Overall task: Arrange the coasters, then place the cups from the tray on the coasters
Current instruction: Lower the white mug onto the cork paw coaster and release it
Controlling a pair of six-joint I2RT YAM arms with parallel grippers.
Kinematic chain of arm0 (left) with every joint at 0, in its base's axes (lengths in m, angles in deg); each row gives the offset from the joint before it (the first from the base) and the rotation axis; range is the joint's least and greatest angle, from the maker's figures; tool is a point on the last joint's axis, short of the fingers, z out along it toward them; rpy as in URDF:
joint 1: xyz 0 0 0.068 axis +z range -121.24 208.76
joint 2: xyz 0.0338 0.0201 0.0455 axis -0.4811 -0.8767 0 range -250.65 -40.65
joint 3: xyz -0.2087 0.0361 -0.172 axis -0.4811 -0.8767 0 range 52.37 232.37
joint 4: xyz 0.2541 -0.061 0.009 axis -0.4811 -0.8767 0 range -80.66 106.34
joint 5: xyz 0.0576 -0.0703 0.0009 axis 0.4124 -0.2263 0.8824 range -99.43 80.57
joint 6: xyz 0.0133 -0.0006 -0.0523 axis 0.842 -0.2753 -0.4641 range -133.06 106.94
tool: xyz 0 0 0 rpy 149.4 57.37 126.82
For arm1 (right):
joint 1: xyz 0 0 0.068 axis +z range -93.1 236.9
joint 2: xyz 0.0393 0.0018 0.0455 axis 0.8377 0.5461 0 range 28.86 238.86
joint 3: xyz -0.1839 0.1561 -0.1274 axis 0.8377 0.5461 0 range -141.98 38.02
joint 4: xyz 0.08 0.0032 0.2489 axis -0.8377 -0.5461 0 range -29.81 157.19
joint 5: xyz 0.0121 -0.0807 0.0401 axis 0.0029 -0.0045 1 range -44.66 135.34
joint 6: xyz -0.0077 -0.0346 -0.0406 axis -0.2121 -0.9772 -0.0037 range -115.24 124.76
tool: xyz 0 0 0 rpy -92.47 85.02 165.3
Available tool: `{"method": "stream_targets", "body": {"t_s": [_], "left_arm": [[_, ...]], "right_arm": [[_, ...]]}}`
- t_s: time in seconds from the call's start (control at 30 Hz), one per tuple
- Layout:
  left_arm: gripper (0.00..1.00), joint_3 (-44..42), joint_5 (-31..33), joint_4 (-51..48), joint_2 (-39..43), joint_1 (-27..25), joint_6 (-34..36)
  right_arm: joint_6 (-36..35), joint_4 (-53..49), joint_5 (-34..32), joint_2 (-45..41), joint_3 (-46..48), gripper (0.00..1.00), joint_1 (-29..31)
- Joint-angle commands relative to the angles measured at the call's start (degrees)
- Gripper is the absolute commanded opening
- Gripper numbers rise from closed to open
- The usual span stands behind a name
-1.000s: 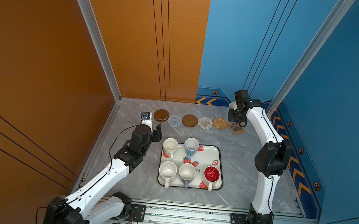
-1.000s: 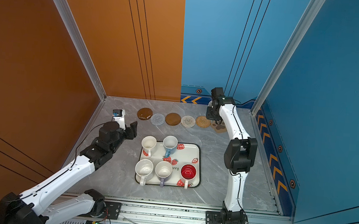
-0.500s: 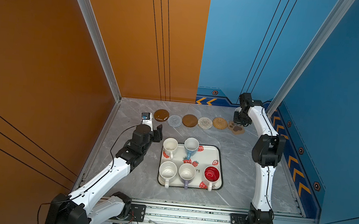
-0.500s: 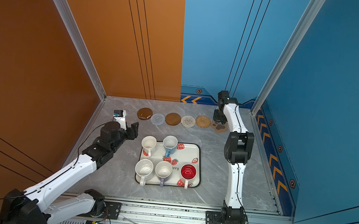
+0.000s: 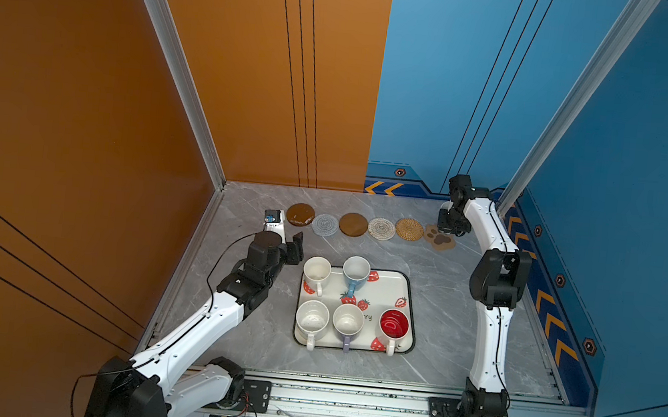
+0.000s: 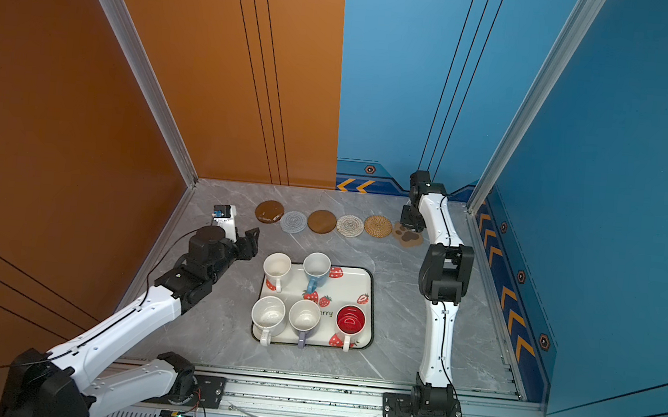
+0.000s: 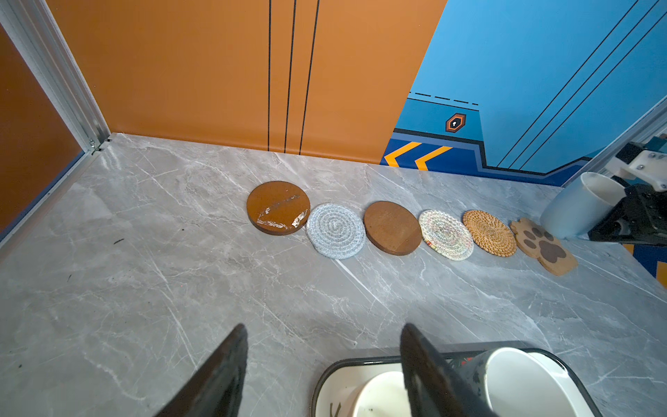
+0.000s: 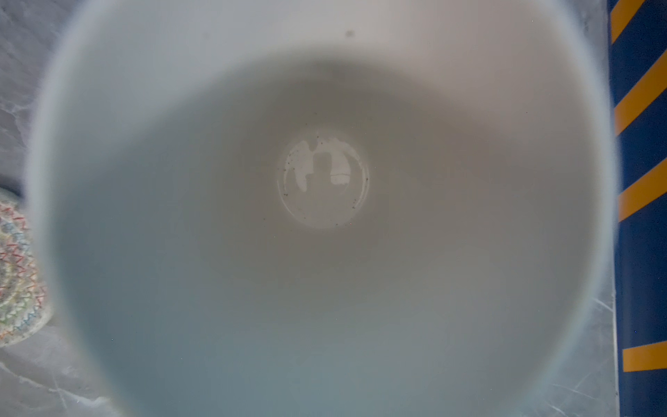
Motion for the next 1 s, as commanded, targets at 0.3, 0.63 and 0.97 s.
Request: {"method": "stream_targets", "body": {"t_s": [0.3, 0.63, 0.97], "left_arm": [[0.68, 0.1, -1.1, 0.9, 0.3, 0.4, -0.5], [0.67, 0.2, -1.5, 0.9, 0.6, 0.4, -0.6], [0.67, -0.2, -1.6, 0.9, 1.2, 0.4, -0.7]], "right_arm": [[0.3, 1.5, -0.2, -0.4, 0.0, 0.00, 0.7], [0.4, 1.6, 0.0, -0.1, 1.0, 0.00, 1.0], [0.6, 2.0, 0.8, 0.4, 2.3, 0.00, 1.3]]}}
